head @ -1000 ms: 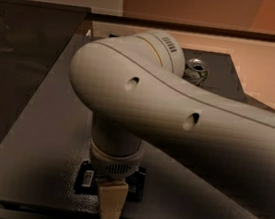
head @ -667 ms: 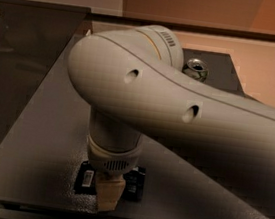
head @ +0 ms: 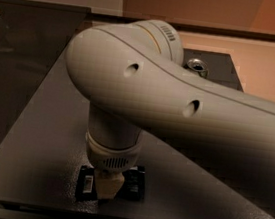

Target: Pick rxbar blueberry

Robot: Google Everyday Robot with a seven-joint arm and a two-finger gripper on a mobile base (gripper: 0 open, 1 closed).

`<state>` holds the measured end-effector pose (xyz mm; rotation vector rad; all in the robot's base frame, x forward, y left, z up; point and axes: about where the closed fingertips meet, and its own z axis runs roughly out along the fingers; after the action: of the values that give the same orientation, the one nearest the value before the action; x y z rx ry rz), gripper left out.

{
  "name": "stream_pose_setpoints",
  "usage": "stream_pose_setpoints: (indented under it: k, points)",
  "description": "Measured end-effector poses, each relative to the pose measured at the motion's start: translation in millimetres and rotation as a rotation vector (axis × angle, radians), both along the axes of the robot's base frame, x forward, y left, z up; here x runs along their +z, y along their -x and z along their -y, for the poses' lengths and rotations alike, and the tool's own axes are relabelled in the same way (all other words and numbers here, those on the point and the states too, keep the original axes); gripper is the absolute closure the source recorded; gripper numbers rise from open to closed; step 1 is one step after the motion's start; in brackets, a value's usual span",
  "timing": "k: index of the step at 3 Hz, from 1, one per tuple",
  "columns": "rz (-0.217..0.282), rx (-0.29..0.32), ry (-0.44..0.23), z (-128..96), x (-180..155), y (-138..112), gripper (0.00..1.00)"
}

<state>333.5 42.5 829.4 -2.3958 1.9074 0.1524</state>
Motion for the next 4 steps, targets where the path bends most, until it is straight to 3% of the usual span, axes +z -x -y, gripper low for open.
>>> stream_pose_setpoints:
  k: [1,4]
  points:
    - [0.016,0.007,-0.032,-2,16,-1,1.00]
    - [0.113,0.051,-0.156,-8,110,-24,1.00]
